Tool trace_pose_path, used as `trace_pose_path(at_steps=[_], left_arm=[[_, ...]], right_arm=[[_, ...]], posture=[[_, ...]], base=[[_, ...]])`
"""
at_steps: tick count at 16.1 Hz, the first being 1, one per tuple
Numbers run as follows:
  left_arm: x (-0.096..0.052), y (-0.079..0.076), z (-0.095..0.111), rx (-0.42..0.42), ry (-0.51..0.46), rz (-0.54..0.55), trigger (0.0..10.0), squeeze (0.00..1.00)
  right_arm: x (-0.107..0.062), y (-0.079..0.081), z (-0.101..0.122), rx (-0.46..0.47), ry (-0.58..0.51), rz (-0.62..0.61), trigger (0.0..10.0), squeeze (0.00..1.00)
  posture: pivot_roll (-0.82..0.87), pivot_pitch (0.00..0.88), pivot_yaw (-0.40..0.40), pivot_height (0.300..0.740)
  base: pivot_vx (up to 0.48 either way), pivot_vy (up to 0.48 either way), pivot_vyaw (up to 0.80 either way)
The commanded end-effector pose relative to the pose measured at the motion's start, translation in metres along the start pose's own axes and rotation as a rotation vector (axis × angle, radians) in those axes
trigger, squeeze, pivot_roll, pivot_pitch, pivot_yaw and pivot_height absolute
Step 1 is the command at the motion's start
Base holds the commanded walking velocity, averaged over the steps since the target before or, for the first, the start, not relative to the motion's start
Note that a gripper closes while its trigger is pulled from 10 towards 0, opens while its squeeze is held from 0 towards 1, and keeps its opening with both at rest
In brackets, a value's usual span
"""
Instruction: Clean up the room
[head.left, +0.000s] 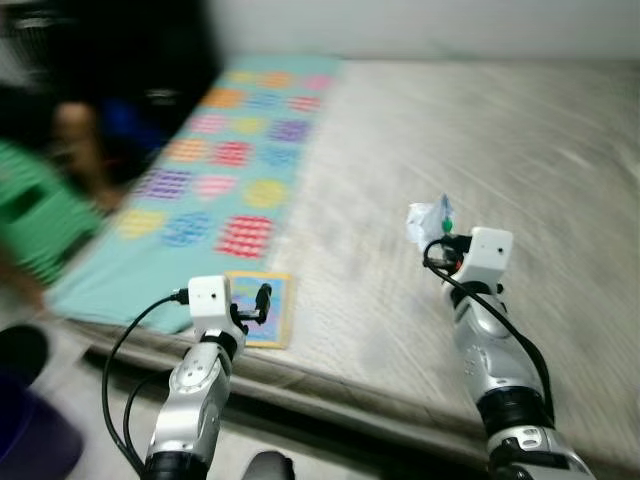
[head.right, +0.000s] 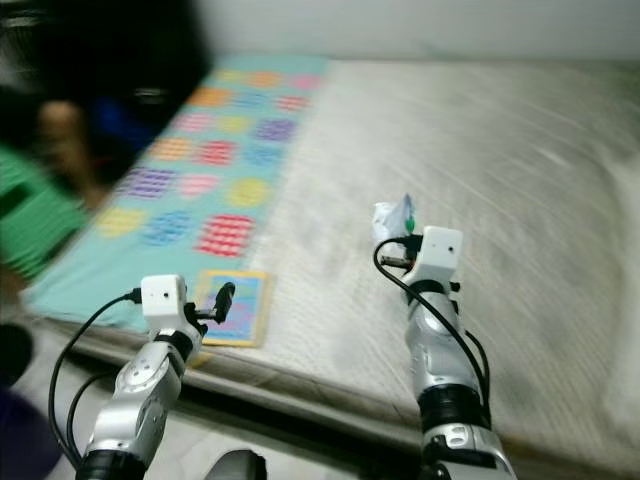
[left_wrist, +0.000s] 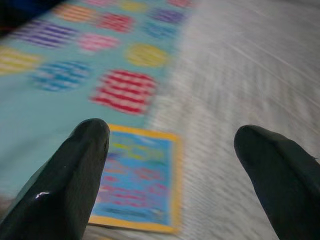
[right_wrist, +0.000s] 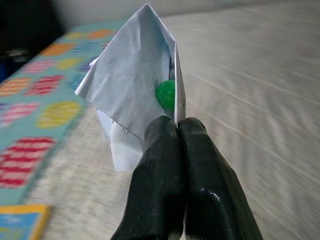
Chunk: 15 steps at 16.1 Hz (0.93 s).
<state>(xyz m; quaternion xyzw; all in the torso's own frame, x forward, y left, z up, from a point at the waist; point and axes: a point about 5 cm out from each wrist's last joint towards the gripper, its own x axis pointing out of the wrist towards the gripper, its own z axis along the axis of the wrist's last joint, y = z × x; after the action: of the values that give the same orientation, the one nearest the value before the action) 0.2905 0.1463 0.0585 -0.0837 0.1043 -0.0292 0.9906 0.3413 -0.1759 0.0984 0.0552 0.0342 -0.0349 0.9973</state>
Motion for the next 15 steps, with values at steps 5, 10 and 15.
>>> trace_pose_path(at_steps=[5,10,15], left_arm=[[-0.005,0.010,-0.005,0.017,0.000,0.020,10.0,0.00],[-0.006,0.010,-0.005,0.024,-0.001,-0.003,10.0,0.00],[-0.007,0.017,-0.017,0.012,0.053,0.002,10.0,0.00]], right_arm=[[-0.014,0.005,-0.020,-0.032,0.069,0.065,10.0,0.00],[-0.027,0.007,-0.033,-0.018,0.098,0.052,10.0,0.00],[-0.039,0.001,-0.052,-0.032,0.157,0.033,10.0,0.00]], posture=[[-0.06,0.000,0.098,0.740],[-0.06,0.000,0.117,0.740],[-0.07,0.000,0.128,0.740]], base=[[0.000,0.000,0.00],[0.000,0.000,0.00],[0.000,0.000,0.00]])
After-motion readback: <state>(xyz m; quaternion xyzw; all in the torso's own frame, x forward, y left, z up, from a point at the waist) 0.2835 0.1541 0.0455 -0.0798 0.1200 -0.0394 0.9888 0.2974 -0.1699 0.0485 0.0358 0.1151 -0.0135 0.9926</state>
